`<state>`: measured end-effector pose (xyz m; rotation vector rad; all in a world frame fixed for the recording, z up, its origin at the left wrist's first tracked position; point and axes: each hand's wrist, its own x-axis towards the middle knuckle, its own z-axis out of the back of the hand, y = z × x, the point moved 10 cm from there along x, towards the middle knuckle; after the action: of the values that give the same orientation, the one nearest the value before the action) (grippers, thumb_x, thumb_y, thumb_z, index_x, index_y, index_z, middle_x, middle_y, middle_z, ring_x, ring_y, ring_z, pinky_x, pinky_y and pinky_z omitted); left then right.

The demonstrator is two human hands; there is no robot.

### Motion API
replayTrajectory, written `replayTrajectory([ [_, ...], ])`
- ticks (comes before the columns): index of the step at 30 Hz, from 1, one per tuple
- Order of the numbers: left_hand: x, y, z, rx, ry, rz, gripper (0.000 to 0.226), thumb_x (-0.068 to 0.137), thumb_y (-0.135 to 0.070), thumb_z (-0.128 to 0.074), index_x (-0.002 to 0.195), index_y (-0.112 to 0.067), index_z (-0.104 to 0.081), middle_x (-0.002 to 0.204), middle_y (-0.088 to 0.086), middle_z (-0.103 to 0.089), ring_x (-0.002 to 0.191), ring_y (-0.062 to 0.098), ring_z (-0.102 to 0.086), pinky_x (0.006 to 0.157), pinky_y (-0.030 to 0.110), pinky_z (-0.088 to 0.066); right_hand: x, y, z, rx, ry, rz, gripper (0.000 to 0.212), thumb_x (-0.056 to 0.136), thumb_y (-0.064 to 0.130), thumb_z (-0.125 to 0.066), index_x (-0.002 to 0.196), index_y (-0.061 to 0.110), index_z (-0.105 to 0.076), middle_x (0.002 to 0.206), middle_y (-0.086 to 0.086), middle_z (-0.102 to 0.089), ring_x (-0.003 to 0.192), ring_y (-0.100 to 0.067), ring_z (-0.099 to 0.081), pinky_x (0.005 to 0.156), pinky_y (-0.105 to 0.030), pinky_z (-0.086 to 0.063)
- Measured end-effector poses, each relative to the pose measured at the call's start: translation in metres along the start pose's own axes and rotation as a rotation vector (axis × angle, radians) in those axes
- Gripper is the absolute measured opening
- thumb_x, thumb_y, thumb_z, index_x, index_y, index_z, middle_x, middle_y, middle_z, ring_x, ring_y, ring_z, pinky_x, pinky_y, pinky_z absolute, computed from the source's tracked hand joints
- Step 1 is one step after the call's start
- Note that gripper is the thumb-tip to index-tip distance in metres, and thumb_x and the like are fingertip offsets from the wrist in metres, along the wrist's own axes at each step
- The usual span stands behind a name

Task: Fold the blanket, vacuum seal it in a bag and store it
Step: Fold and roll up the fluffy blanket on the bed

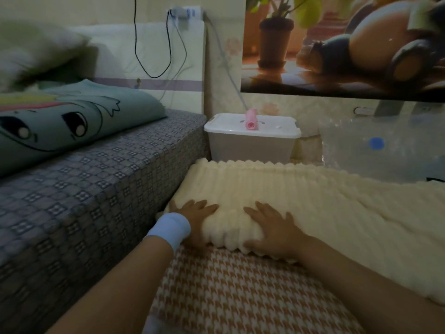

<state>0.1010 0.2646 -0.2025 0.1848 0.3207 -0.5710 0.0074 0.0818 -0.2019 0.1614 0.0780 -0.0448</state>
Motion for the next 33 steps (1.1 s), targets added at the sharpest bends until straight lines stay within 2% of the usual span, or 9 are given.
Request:
replayTrajectory([
  [4, -0.005, 0.045, 0.015, -0.431, -0.112, 0.281, 0.112, 0.072, -0.067, -0.065, 0.154, -0.022, -0.005, 0.16, 0.01, -0.013, 0.14, 0.035, -0.029, 0.112, 0.044, -0.031, -0.007, 0.01, 0.0, 0.053, -0.063, 0.018, 0.087, 0.085, 0.043, -0.061, 0.155, 0.042, -0.009, 0.165, 0.004, -0.011, 0.151, -0.02, -0.012, 0.121, -0.052, -0.014],
  [7, -0.011, 0.058, 0.022, -0.363, -0.161, 0.389, 0.098, 0.084, -0.069, -0.05, 0.154, -0.014, -0.011, 0.157, 0.012, -0.023, 0.139, 0.031, -0.032, 0.111, 0.034, -0.03, -0.006, 0.025, 0.018, 0.234, -0.209, 0.097, 0.063, 0.093, 0.038, -0.055, 0.151, 0.039, -0.032, 0.156, 0.008, -0.038, 0.142, -0.019, -0.036, 0.117, -0.036, -0.029],
  [11, -0.007, 0.049, -0.021, -0.074, 0.098, 0.335, 0.078, 0.097, -0.056, -0.033, 0.153, -0.009, -0.007, 0.159, 0.016, -0.014, 0.143, 0.034, -0.023, 0.113, 0.038, -0.027, -0.018, 0.031, -0.017, 0.127, 0.106, 0.104, 0.074, 0.093, 0.057, -0.053, 0.155, 0.043, -0.014, 0.165, 0.009, -0.011, 0.152, -0.021, -0.009, 0.122, -0.042, -0.014],
  [14, -0.016, 0.031, 0.007, -0.154, 0.061, 0.421, 0.067, 0.102, -0.044, -0.033, 0.153, -0.008, -0.009, 0.158, 0.014, -0.014, 0.144, 0.029, -0.021, 0.117, 0.038, -0.021, -0.029, 0.017, 0.004, 0.277, 0.027, 0.087, 0.07, 0.095, 0.051, -0.055, 0.155, 0.039, -0.022, 0.165, 0.007, -0.009, 0.151, -0.016, -0.014, 0.122, -0.035, -0.015],
  [18, -0.024, -0.078, 0.102, 0.115, -0.373, 0.106, 0.075, 0.091, -0.029, -0.05, 0.153, -0.024, -0.008, 0.159, 0.005, -0.016, 0.142, 0.029, -0.025, 0.115, 0.045, -0.025, -0.052, -0.045, 0.046, 0.184, -0.215, -0.07, 0.05, 0.101, 0.049, -0.039, 0.15, 0.038, -0.035, 0.164, 0.005, -0.018, 0.15, -0.016, -0.017, 0.121, -0.048, -0.013],
  [20, -0.024, -0.142, 0.111, -0.017, -0.367, -0.049, 0.075, 0.094, -0.023, -0.045, 0.153, -0.032, 0.0, 0.16, 0.0, -0.014, 0.141, 0.028, -0.03, 0.111, 0.046, -0.032, -0.071, -0.087, 0.046, 0.1, -0.165, -0.199, 0.051, 0.102, 0.052, -0.031, 0.151, 0.037, -0.032, 0.165, 0.004, -0.012, 0.152, -0.018, -0.01, 0.121, -0.053, -0.005],
  [25, -0.01, -0.282, 0.1, -0.12, -0.306, -0.365, 0.059, 0.102, -0.044, -0.03, 0.153, -0.035, -0.003, 0.161, -0.004, -0.009, 0.145, 0.025, -0.022, 0.114, 0.046, -0.027, -0.132, -0.199, 0.045, -0.123, -0.087, -0.463, 0.065, 0.098, 0.066, -0.016, 0.157, 0.037, -0.014, 0.166, 0.001, 0.005, 0.153, -0.023, 0.007, 0.116, -0.063, 0.008],
  [30, 0.021, -0.344, 0.064, -0.124, -0.163, -0.356, 0.07, 0.096, -0.06, -0.03, 0.15, -0.042, 0.009, 0.162, -0.004, 0.007, 0.147, 0.026, -0.009, 0.116, 0.048, -0.019, -0.193, -0.305, 0.047, -0.09, -0.038, -0.707, 0.075, 0.091, 0.077, -0.01, 0.156, 0.042, 0.003, 0.166, 0.002, 0.013, 0.152, -0.024, 0.008, 0.115, -0.067, 0.004],
  [33, 0.036, -0.353, 0.058, -0.148, -0.165, -0.252, 0.074, 0.091, -0.068, -0.028, 0.149, -0.044, 0.012, 0.161, -0.005, 0.011, 0.146, 0.03, -0.012, 0.114, 0.051, -0.017, -0.213, -0.334, 0.035, 0.017, 0.042, -0.705, 0.078, 0.089, 0.08, -0.014, 0.156, 0.043, 0.002, 0.167, 0.004, 0.001, 0.152, -0.023, -0.007, 0.117, -0.063, -0.003],
])
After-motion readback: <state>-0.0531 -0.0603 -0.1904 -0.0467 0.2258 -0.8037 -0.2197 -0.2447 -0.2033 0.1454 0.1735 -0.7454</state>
